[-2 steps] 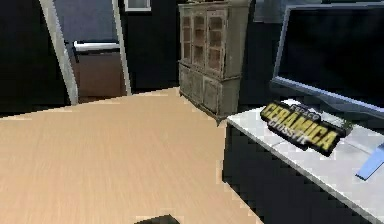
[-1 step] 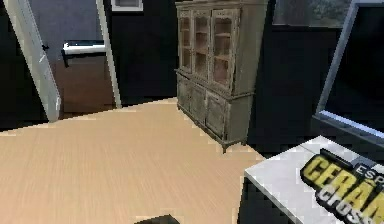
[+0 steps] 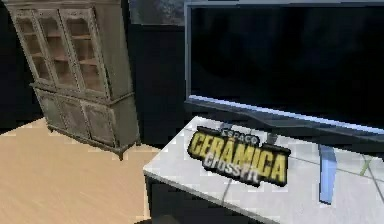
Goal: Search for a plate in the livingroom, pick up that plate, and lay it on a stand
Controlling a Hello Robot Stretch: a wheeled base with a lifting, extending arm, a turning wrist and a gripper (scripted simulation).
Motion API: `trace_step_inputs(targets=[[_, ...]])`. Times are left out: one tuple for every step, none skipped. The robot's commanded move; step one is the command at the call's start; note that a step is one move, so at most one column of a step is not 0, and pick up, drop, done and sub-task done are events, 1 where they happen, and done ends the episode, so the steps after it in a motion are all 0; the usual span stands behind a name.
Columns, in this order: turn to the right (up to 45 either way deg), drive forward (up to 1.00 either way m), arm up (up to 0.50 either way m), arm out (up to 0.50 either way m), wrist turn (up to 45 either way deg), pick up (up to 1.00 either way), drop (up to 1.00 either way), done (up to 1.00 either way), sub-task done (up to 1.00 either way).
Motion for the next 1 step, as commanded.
trace_step_inputs(targets=[[-36.0,0.0,0.0,0.0,0.0,0.0,0.0,0.0,0.0]])
